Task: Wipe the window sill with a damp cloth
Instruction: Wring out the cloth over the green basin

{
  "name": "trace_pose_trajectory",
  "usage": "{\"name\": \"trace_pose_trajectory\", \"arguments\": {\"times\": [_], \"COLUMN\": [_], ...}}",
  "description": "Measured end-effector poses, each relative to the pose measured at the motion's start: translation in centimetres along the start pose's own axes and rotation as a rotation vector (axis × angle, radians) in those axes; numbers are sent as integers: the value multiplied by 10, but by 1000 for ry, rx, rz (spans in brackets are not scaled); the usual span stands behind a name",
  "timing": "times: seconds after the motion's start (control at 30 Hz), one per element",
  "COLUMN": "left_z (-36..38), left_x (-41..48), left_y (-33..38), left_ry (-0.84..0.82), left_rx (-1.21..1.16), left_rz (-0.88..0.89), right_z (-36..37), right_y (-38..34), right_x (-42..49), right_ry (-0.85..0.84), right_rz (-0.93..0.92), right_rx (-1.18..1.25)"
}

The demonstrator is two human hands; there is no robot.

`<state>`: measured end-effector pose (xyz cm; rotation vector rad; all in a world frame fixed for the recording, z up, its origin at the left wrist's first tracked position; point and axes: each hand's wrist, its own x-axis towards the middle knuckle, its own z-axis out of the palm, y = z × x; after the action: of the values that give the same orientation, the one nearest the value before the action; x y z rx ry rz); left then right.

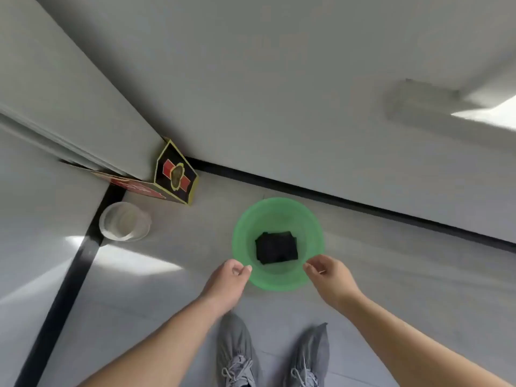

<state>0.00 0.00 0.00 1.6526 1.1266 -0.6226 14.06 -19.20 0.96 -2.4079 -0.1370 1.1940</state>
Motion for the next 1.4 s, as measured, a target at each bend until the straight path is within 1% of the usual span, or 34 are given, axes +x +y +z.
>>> {"name": "trace_pose_trajectory", "arguments": {"times": [0.07, 0.1, 0.2, 0.33, 0.43, 0.53, 0.6, 0.67, 0.77, 0.83, 0.9, 1.0, 1.13, 1.2, 1.27, 1.33, 1.4], "left_z": [25, 38, 76, 121, 144, 159, 165, 171, 175, 174, 173, 171, 164, 162, 161, 160, 159], "left_x": [48, 74, 141, 219, 252, 267, 274, 277, 274, 264, 253, 234, 221, 219, 222, 224, 228], "left_y": [-8, -11, -22, -33, -42, -46, -44, -42, -42, -42, -41, -36, -24, -21, -20, -18, -16], "left_ry": [-9, -1, 10, 76, 64, 88, 112, 96, 44, 34, 57, 133, 205, 233, 267, 301, 317], "left_rx": [80, 84, 34, -40, -75, -11, -16, -165, -525, -616, -593, -558, -474, -420, -305, -201, -168], "left_rz": [30, 44, 10, -20, -26, -54, -91, -132, -205, -194, -127, -5, 136, 191, 235, 244, 227], "right_z": [31, 46, 91, 138, 159, 171, 179, 187, 192, 187, 179, 167, 156, 152, 152, 156, 161], "right_y": [19, 29, 51, 77, 88, 93, 91, 89, 87, 86, 85, 78, 70, 63, 57, 54, 53], "right_x": [45, 71, 136, 209, 236, 246, 250, 254, 252, 246, 238, 223, 210, 207, 209, 214, 219], "right_ry": [-18, -34, -32, 44, 118, 194, 199, 148, 61, -16, -81, -122, -135, -120, -72, -27, -24], "right_rz": [23, 29, 63, 7, 18, 23, 29, 63, 152, 205, 205, 165, 95, 100, 84, 69, 66], "right_rx": [17, 36, 127, 153, 157, 112, 129, 282, 585, 687, 757, 841, 733, 711, 703, 711, 737]}}
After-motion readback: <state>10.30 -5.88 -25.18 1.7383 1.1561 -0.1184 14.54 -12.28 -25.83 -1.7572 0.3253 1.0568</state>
